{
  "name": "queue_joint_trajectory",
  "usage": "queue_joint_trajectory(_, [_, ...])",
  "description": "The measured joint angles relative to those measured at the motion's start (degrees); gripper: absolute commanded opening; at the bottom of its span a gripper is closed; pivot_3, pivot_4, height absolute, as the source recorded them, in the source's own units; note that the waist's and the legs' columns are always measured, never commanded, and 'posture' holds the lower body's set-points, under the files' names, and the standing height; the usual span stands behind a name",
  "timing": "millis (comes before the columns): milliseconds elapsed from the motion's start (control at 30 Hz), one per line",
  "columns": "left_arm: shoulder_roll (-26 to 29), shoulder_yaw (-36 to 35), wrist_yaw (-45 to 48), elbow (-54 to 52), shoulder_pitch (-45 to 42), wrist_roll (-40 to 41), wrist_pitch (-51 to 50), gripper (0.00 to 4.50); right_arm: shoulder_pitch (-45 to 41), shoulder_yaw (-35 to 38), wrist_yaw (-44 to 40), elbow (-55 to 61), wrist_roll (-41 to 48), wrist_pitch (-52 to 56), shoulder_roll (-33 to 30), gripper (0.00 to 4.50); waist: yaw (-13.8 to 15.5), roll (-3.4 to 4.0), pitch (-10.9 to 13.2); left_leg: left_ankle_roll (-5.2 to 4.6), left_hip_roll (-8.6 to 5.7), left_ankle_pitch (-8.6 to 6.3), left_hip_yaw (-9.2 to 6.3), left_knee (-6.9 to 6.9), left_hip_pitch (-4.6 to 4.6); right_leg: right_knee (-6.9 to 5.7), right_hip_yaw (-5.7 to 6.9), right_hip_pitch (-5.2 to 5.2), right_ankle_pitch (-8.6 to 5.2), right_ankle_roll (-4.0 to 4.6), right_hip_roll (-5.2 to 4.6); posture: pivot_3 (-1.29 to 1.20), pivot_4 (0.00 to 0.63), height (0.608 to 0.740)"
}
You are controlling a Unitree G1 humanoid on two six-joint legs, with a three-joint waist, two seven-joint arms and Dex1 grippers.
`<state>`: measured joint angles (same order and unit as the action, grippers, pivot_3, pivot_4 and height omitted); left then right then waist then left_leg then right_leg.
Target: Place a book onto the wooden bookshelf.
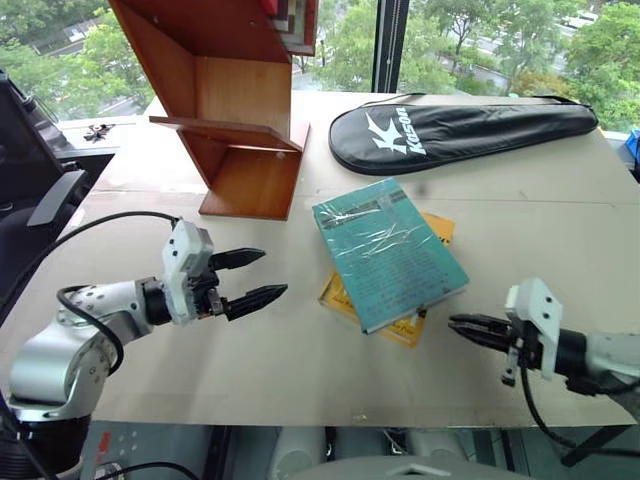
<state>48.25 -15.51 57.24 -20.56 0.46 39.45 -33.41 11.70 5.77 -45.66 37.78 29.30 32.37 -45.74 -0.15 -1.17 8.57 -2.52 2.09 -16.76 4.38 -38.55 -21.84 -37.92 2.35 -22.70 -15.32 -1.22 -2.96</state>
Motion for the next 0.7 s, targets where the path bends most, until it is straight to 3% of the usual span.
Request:
queue_joint_trajectory(200, [-0.17, -0.06, -0.34, -0.17, 1.45, -0.1, 0.16, 4.5, -9.0, -5.97, 0.94, -8.02, -5.4, -3.13, 3.17, 0.04, 0.02, 0.01, 0.02, 0.04, 0.0, 0.02, -0.02, 0.0, -0.08, 0.0, -0.01, -0.06, 0.0, 0.0, 0.04, 0.0, 0.15, 0.74])
queue_joint_trajectory(400, [-0.6, 0.31, -2.57, -0.21, 1.21, -0.05, -0.61, 4.5, -13.79, -6.79, 1.14, -9.62, -5.45, -3.7, 5.83, 0.04, 0.23, 0.02, 0.03, 0.03, 0.0, 0.01, -0.04, 0.01, -0.13, 0.04, 0.03, -0.06, 0.0, 0.0, 0.0, 0.0, 0.15, 0.74])
queue_joint_trajectory(567, [-3.62, 0.73, -8.35, 1.31, -3.14, 6.48, -12.69, 4.5, -3.54, 2.75, -3.24, -4.14, 2.61, -4.56, 5.19, 1.45, 1.45, 0.03, 0.03, 0.03, -0.02, 0.01, -0.15, 0.0, -0.2, 0.05, 0.12, -0.04, 0.0, -0.02, -0.04, 0.0, 0.15, 0.74])
queue_joint_trajectory(700, [-9.18, -0.34, -16.56, 7.04, -9.55, 17.19, -26.94, 4.5, 5.09, 11.19, -6.23, 1.66, 7.01, -8.55, 5.95, 3.19, 0.99, 0.0, 0.01, 0.02, -0.01, 0.01, -0.18, -0.07, -0.09, -0.03, 0.12, 0.09, 0.01, -0.04, -0.04, 0.0, 0.15, 0.74])
